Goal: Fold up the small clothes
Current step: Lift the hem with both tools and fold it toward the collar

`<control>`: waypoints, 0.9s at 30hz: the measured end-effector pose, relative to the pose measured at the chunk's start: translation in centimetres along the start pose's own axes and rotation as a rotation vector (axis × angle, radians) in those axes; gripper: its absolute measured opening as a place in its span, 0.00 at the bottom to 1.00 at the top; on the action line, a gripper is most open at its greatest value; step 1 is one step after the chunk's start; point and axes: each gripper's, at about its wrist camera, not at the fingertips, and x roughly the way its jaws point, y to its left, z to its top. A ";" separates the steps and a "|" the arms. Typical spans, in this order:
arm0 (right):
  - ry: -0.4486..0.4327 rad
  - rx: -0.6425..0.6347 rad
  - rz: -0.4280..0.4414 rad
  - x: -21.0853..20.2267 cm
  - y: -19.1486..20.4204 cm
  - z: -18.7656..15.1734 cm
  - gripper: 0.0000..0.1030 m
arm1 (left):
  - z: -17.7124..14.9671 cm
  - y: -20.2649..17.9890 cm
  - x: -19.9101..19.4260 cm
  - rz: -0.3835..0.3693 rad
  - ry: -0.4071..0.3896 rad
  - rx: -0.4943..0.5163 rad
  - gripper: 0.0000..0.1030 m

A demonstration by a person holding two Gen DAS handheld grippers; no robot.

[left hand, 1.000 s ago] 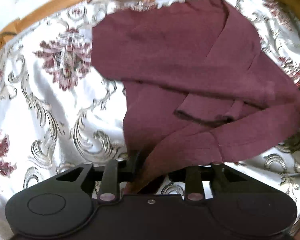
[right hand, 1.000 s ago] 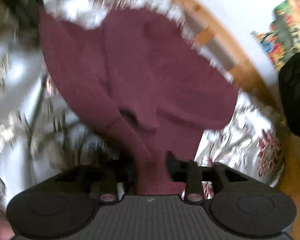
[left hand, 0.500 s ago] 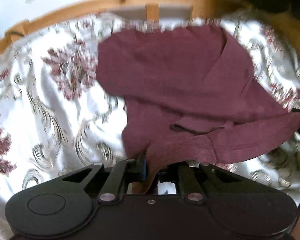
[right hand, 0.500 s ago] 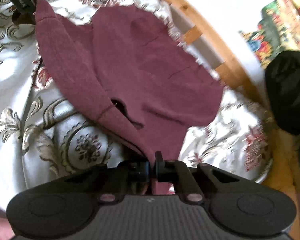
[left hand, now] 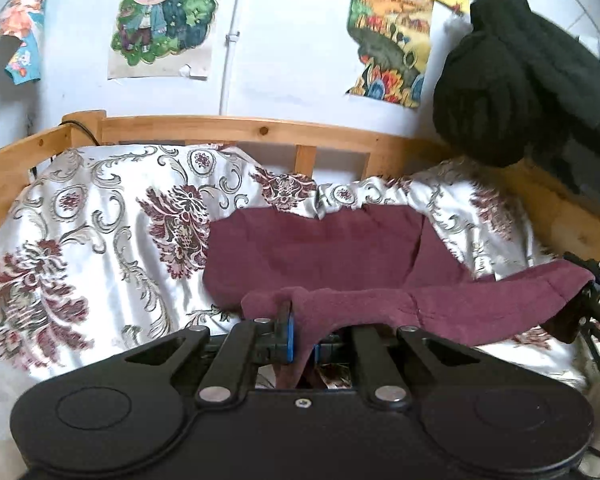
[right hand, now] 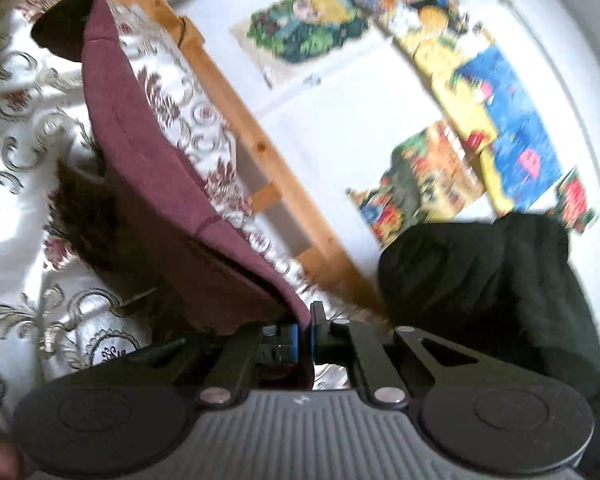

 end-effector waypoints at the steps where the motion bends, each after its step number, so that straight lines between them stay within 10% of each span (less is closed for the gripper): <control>1: 0.002 -0.014 0.000 -0.9 -0.1 0.3 0.05 | 0.2 0.2 -0.9 -0.013 0.002 -0.018 0.08; 12: -0.002 -0.013 0.074 -0.9 -2.3 1.9 0.06 | 3.0 0.8 -1.9 -0.043 0.044 0.089 0.08; 20: 0.085 0.031 0.151 11.4 -5.4 3.2 0.06 | 9.9 2.3 8.0 -0.035 0.097 0.169 0.09; 27: 0.129 0.109 0.208 22.5 -2.4 1.6 0.06 | 9.8 3.9 19.9 0.079 0.116 0.185 0.09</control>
